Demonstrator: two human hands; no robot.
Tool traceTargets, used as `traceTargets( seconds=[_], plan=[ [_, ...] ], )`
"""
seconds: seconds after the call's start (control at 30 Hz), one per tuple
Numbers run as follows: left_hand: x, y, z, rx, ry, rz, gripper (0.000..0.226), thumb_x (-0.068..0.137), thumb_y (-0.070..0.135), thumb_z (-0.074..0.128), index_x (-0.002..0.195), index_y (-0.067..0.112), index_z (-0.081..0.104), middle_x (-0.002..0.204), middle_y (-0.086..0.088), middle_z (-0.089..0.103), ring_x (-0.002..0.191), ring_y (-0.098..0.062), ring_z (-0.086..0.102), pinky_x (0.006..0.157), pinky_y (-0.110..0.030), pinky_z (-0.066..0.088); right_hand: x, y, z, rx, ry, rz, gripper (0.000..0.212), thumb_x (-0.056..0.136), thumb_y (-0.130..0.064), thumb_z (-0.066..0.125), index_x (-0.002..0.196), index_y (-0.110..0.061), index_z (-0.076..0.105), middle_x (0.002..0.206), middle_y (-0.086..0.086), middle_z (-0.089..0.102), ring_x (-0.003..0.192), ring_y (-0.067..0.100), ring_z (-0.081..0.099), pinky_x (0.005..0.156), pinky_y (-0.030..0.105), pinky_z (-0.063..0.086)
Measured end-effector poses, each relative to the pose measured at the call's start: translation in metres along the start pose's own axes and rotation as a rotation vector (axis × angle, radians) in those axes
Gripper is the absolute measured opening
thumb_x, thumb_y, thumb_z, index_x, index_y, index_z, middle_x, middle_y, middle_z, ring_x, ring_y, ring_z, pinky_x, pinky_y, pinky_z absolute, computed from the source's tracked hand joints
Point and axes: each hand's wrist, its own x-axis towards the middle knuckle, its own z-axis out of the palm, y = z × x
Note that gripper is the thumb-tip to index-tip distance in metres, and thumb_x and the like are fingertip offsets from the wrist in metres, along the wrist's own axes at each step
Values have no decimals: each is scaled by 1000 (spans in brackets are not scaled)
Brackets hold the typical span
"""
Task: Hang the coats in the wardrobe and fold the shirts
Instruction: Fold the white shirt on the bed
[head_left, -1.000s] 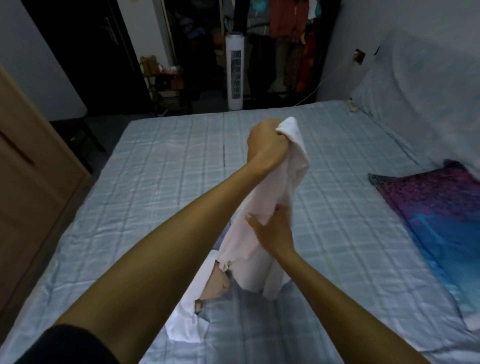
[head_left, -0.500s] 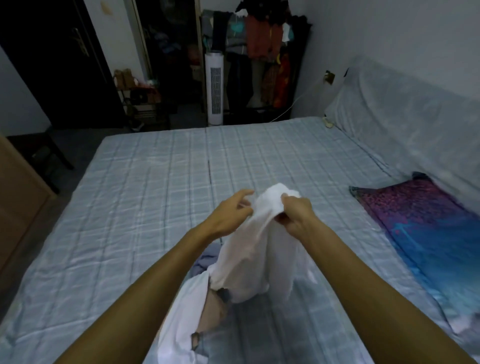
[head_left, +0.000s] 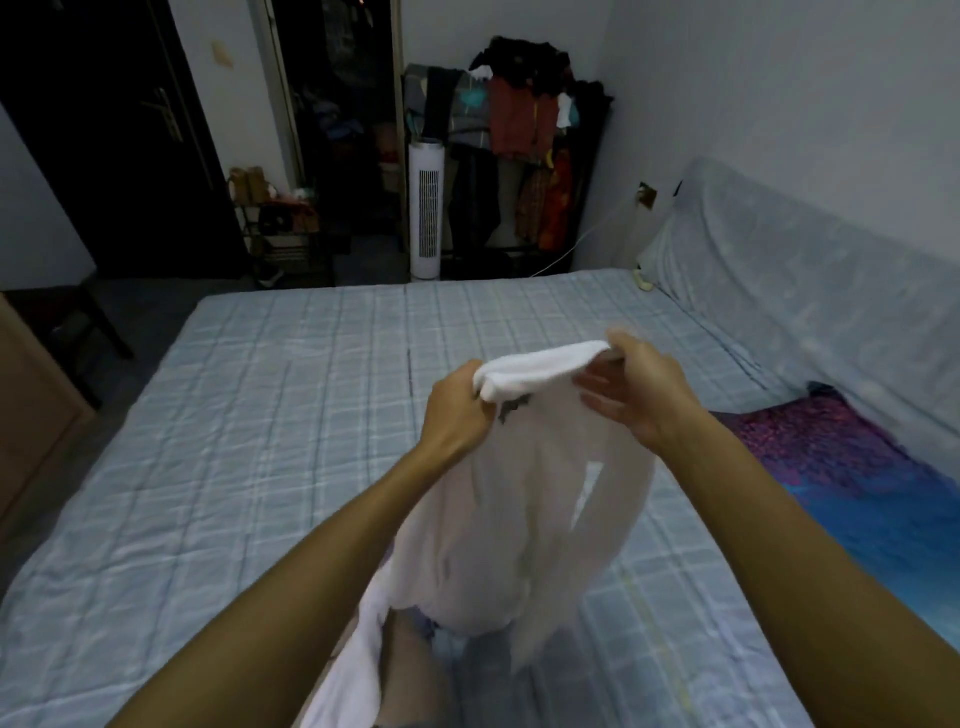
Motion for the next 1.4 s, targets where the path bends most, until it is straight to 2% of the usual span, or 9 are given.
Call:
traceTargets(
  seconds=[0.13, 0.2, 0.3, 0.4, 0.7, 0.87, 1.0, 1.23, 1.4],
  plan=[
    [38, 44, -4, 148, -105, 131, 28, 73, 28, 39, 73, 9, 60, 74, -1, 62, 70, -22, 56, 57, -30, 35, -6, 25, 5, -860, 47, -570, 34, 82, -40, 59, 60, -15, 61, 54, -8, 59, 51, 12, 56, 54, 29, 46],
    [47, 56, -8, 156, -127, 157, 21, 70, 29, 41, 64, 12, 54, 65, 1, 58, 63, -20, 53, 53, -30, 34, -6, 33, 6, -920, 77, -822, 14, 78, -30, 63, 81, -17, 60, 76, -8, 55, 68, 11, 51, 61, 29, 42],
    [54, 64, -16, 186, -100, 157, 19, 72, 26, 44, 59, 14, 52, 58, 4, 54, 57, -16, 49, 47, -27, 31, 1, 40, 3, -886, 70, -948, 44, 69, -19, 66, 108, -13, 46, 101, -2, 45, 87, 15, 47, 68, 29, 43],
    [54, 71, -18, 221, -169, 186, 15, 72, 21, 51, 60, 16, 57, 56, 7, 55, 54, -11, 50, 49, -25, 34, 6, 33, 12, -876, -3, -1083, 44, 77, -12, 62, 120, -17, 50, 111, 2, 53, 95, 20, 52, 74, 29, 42],
    [31, 56, -44, 264, -235, 223, 17, 84, 13, 54, 96, 17, 64, 89, 2, 67, 79, -16, 59, 70, -33, 48, -2, -15, 10, -700, -96, -935, 40, 82, 3, 50, 112, -16, 69, 109, -1, 70, 96, 6, 58, 76, 1, 36],
    [16, 34, -43, 300, -252, 72, 25, 80, 9, 55, 101, 22, 62, 91, 2, 65, 81, -18, 60, 64, -29, 47, -10, -21, 9, -621, -10, -866, 36, 85, 0, 48, 108, -16, 70, 107, -1, 70, 96, 9, 60, 78, 19, 44],
    [3, 6, -40, 388, -247, -96, 14, 82, 7, 53, 80, 21, 56, 84, -5, 65, 77, -26, 59, 59, -27, 34, -16, -33, -11, -637, 61, -856, 35, 85, 0, 48, 105, -16, 71, 106, -2, 70, 94, 7, 59, 79, 22, 45],
    [-2, 15, -55, 220, 59, -89, 17, 92, 15, 57, 80, 9, 68, 76, -6, 66, 73, -24, 58, 63, -34, 40, -19, -53, -69, -771, 179, -786, 42, 79, -5, 49, 104, -32, 70, 109, -10, 69, 102, 12, 60, 77, 27, 45],
    [-24, 60, -55, 78, 181, -65, 9, 91, 13, 57, 89, 13, 66, 82, -2, 62, 77, -22, 55, 69, -38, 46, -36, -61, -119, -822, 12, -721, 38, 76, -8, 55, 93, -37, 73, 99, -15, 70, 96, 8, 62, 83, 35, 52]
  ],
)
